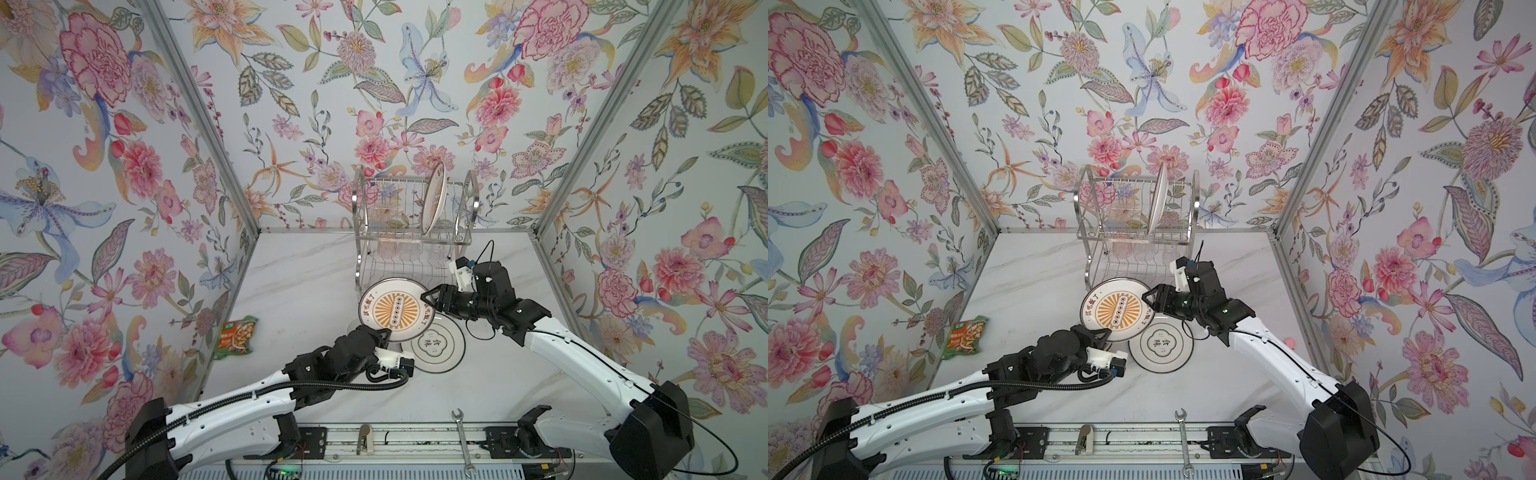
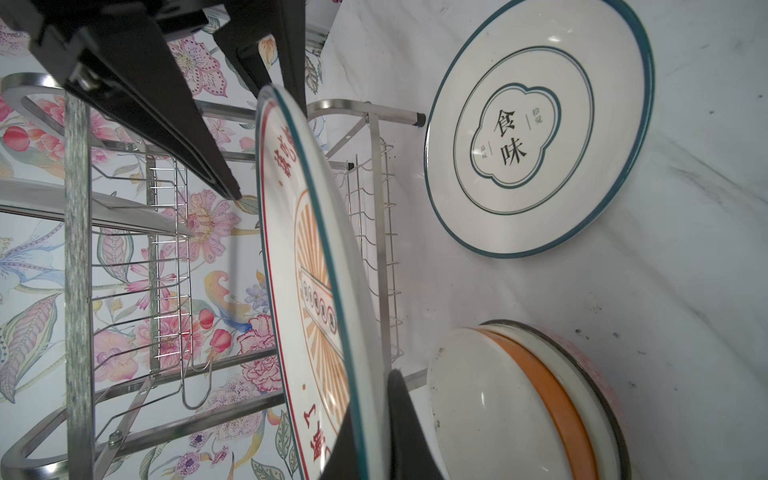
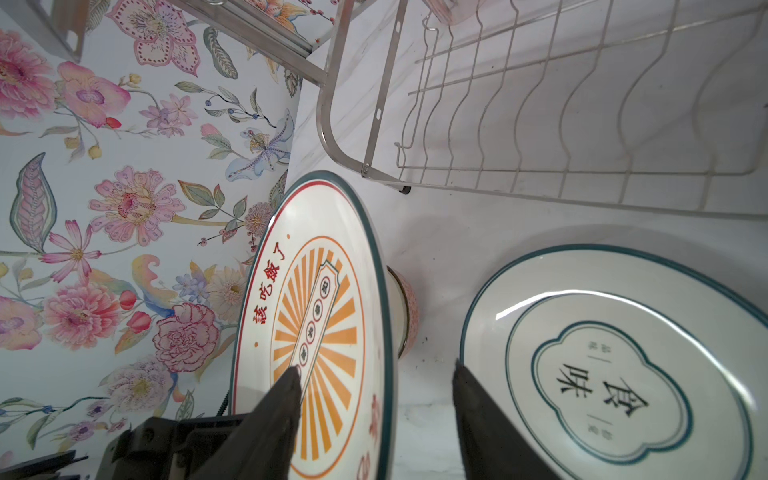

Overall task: Unload the mixed dishes from the dish rack
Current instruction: 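Carry the printed plate toward the right gripper while the right gripper reaches for its rim, then lower the printed plate onto the green-rimmed plate with the right gripper while left releases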

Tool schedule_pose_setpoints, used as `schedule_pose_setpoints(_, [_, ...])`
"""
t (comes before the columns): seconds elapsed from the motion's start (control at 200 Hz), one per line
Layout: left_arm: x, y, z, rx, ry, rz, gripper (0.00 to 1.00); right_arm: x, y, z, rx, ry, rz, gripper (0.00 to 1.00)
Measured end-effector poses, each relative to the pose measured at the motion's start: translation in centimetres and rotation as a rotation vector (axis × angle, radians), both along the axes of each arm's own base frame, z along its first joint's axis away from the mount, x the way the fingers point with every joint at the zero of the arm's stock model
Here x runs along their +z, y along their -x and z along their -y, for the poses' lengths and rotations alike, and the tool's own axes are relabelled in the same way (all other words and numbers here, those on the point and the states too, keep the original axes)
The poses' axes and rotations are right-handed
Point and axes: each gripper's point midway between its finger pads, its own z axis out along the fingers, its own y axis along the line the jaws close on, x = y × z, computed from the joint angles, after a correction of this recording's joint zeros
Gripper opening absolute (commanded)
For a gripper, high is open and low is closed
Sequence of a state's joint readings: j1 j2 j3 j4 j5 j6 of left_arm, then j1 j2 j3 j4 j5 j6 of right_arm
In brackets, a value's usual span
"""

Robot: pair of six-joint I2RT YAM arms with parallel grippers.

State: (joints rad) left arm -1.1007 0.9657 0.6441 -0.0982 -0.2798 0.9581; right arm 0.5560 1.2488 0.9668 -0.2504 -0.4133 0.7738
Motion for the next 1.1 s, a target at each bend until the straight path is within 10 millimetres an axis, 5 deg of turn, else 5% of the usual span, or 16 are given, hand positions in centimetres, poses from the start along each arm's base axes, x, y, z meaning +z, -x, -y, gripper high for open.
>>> schedule_pose_setpoints(0.465, [-0.1,-0.1,0.3,-0.012,-0.035,0.038,0.00,-1.9,0.4,-0.3,0.026,0.062,-0.106,0.17])
schedule_pose_setpoints(0.646, [-0.3,-0.2,0.3,0.009,-0.013,0.031,0.09,-1.2,0.3,-0.4,0.012,0.022,-0.133,0.00])
schedule_pose_setpoints(0.696, [-0.2,-0.2,0.4,0.012,-0.006,0.033,0.21,-1.0,0.2,-0.4,0.009,0.014,-0.132,0.00])
schedule_pose_setpoints(0.821, [-0.2,-0.3,0.7,0.006,-0.013,0.044,0.75,-1.1,0.5,-0.3,0.009,0.039,-0.118,0.00])
schedule_pose_setpoints(0.956, [0.5,-0.6,0.6,0.025,0.013,0.060,0.94,-1.5,0.5,1.0,-0.033,0.073,-0.100,0.00])
schedule_pose_setpoints(1.096, [2.0,-0.4,0.2,0.042,0.081,0.064,0.99,-0.6,0.2,3.9,-0.123,0.079,-0.048,0.00])
